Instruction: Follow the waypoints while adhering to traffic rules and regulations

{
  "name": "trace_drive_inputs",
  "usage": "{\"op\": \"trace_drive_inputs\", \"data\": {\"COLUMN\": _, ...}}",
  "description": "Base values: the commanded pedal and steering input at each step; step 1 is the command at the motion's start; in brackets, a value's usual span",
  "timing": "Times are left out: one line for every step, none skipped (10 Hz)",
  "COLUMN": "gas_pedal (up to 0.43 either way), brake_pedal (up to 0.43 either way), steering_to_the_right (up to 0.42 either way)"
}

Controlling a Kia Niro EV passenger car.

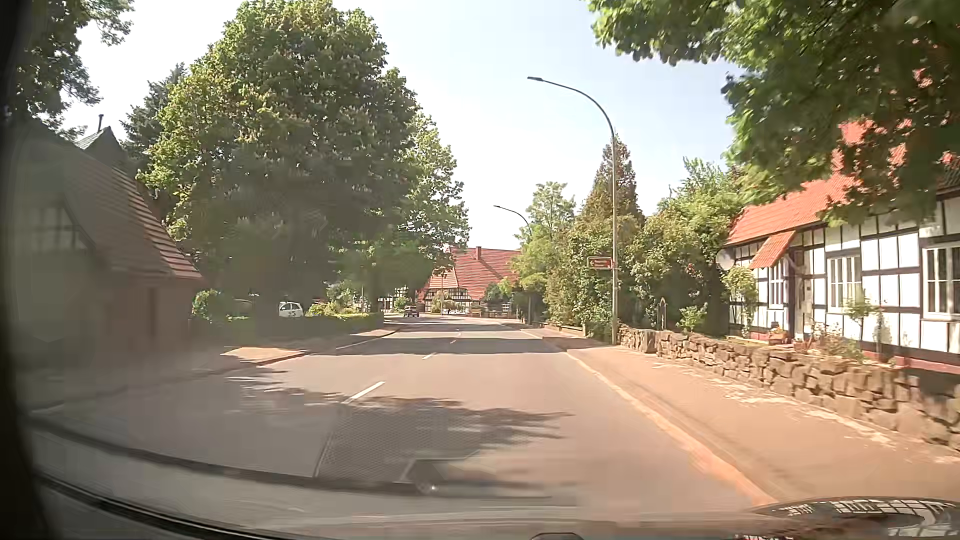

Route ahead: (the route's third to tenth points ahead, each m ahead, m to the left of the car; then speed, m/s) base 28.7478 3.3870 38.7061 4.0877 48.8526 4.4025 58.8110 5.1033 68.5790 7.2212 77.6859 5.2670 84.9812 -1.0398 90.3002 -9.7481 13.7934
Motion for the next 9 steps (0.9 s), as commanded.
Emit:
{"op": "trace_drive_inputs", "data": {"gas_pedal": 0.047, "brake_pedal": 0.0, "steering_to_the_right": -0.008}}
{"op": "trace_drive_inputs", "data": {"gas_pedal": 0.039, "brake_pedal": 0.0, "steering_to_the_right": -0.008}}
{"op": "trace_drive_inputs", "data": {"gas_pedal": 0.028, "brake_pedal": 0.0, "steering_to_the_right": -0.008}}
{"op": "trace_drive_inputs", "data": {"gas_pedal": 0.028, "brake_pedal": 0.0, "steering_to_the_right": -0.008}}
{"op": "trace_drive_inputs", "data": {"gas_pedal": 0.028, "brake_pedal": 0.0, "steering_to_the_right": -0.008}}
{"op": "trace_drive_inputs", "data": {"gas_pedal": 0.02, "brake_pedal": 0.0, "steering_to_the_right": -0.008}}
{"op": "trace_drive_inputs", "data": {"gas_pedal": 0.02, "brake_pedal": 0.0, "steering_to_the_right": -0.008}}
{"op": "trace_drive_inputs", "data": {"gas_pedal": 0.02, "brake_pedal": 0.0, "steering_to_the_right": -0.008}}
{"op": "trace_drive_inputs", "data": {"gas_pedal": 0.02, "brake_pedal": 0.0, "steering_to_the_right": -0.008}}
